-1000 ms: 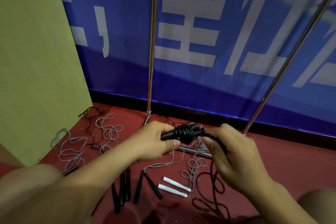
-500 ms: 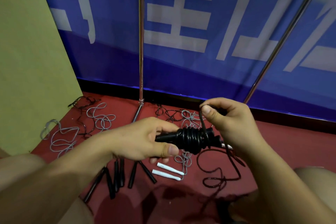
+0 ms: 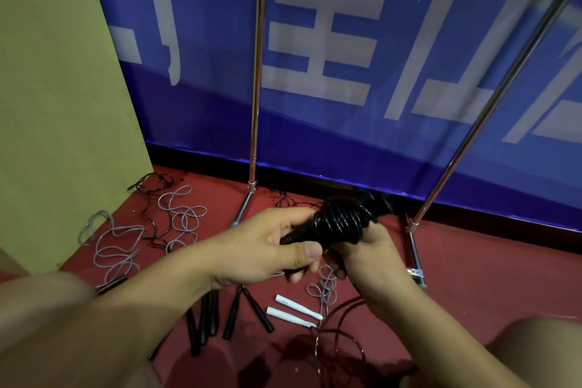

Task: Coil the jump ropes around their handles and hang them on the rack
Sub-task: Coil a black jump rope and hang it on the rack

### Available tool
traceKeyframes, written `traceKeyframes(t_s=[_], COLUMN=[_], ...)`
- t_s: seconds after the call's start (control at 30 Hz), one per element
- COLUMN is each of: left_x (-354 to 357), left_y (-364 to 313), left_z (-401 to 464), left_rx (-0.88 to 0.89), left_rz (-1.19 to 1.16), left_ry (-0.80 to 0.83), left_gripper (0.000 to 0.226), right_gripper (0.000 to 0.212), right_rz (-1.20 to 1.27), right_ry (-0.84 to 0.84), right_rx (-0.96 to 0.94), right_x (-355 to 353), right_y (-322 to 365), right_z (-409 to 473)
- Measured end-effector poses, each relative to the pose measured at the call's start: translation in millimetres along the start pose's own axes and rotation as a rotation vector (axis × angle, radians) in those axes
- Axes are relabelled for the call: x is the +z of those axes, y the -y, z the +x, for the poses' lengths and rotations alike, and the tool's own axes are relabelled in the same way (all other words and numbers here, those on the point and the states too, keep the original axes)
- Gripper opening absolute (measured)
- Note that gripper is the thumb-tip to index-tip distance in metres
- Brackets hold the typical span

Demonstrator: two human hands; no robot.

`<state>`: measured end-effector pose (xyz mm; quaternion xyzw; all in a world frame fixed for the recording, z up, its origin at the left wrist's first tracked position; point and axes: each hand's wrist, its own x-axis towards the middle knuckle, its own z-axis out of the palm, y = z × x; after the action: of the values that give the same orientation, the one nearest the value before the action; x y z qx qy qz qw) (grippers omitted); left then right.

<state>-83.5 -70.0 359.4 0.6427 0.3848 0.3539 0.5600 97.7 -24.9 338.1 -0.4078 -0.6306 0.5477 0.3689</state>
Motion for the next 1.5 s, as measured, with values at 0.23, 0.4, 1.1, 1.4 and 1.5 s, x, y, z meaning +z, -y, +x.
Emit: traceKeyframes(t_s=[0.23,0.4,1.1,1.4,1.5], left_x=[-11,-14,-27,-14,-9], left_y=[4,8,38,42,39], left_z=[6,11,26,27,25], left_rx=[-0.076,-0.167,-0.335,-0.342,-0.288], left_rz=[0.104,0.161,0.675,0.838,0.869], left_ry=[-0.261,-0.445,-0.654,-0.374,-0.273], left_gripper=[0.004,0.014,0.02,0.015,0.016], right_gripper=[0.024,0.027,0.016,0.014,0.015], right_rz=[-0.288,-0.416,-0.519,-0.502,-0.562], right_ry=[0.042,0.026,-0.017,-0.075,-0.126], right_rx=[-0.096,-0.123,-0.196,-0.179,-0.213], right_x=[10,8,-11,-21,-27], right_y=[-4,-4,9,6,7], right_z=[-8,-10,-12,3,8])
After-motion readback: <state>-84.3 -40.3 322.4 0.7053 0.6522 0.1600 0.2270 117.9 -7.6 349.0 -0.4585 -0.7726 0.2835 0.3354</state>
